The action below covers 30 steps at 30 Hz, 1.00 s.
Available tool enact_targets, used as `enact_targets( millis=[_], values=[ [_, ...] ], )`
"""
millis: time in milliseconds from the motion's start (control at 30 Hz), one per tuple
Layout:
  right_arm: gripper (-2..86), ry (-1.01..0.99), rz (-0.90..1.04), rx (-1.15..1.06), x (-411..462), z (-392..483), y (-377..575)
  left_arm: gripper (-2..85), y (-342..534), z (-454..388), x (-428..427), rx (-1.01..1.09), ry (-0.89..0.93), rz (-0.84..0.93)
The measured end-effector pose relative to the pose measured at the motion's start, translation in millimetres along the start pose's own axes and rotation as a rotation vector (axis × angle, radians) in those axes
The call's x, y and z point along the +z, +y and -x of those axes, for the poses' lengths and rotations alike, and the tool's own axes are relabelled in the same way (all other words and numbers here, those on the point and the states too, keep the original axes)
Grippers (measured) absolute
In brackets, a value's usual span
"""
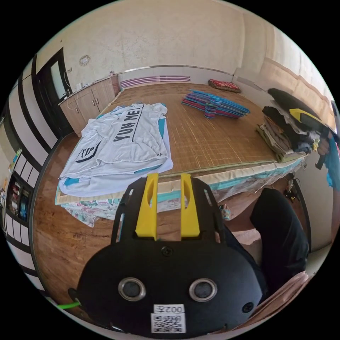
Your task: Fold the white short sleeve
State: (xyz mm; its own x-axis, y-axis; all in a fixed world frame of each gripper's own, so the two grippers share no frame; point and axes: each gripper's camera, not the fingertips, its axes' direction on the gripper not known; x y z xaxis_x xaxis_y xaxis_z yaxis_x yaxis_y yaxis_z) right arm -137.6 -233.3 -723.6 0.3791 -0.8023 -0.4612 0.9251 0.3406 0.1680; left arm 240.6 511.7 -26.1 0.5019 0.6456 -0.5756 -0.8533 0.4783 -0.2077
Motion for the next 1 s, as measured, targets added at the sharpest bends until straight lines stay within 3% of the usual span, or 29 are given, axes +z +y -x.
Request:
enact_targets(
  millis=[567, 1000],
  values=[
    [7.9, -0.095, 0.092, -0.024, 176.9, 29.2, 0.5, 6.0, -71.3, 21.4, 144.6, 0.071, 0.001, 0.059],
    [7.8, -0.100, 0.137, -0.041, 239.0, 39.5, -11.6, -1.1, -85.2, 47.0, 141.6, 0.046, 0.047, 0.000]
  ],
)
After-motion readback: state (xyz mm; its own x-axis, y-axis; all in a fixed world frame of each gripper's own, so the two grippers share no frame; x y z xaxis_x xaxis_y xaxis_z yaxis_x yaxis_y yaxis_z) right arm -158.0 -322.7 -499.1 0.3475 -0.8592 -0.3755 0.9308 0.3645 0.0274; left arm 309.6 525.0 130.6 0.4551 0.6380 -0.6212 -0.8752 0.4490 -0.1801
